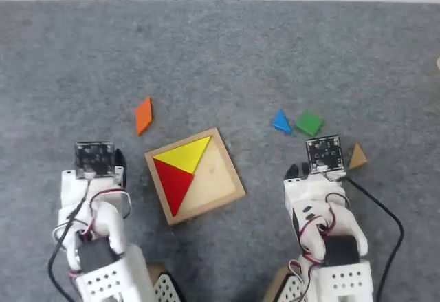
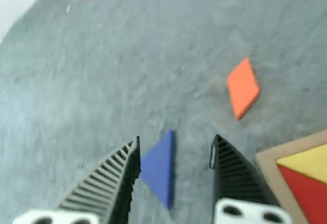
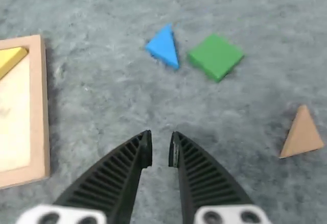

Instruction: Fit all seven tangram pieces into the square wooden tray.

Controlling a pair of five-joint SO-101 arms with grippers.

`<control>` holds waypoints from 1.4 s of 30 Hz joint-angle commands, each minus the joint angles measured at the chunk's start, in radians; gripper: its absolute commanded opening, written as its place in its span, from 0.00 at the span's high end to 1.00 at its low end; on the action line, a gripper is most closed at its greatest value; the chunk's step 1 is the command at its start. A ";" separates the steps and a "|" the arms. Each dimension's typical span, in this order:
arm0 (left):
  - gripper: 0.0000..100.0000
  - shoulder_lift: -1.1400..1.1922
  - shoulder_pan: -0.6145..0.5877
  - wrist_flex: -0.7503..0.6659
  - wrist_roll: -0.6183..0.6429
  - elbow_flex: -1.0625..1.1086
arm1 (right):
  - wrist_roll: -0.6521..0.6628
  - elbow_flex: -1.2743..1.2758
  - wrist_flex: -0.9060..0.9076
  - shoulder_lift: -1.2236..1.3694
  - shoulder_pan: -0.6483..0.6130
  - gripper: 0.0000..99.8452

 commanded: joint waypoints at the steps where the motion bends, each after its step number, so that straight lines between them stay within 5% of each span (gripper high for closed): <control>1: 0.78 -0.028 0.071 0.031 0.012 0.010 | 0.012 -0.006 0.019 -0.042 0.019 0.93; 13: 0.78 -0.021 0.097 0.077 0.005 0.048 | 0.061 0.026 0.022 -0.088 0.021 0.93; 18: 0.78 -0.021 0.097 0.364 0.003 0.048 | 0.066 0.026 0.022 -0.088 0.021 0.93; 42: 0.78 -0.038 0.100 0.367 0.006 0.047 | 0.068 0.057 -0.015 -0.088 0.068 0.93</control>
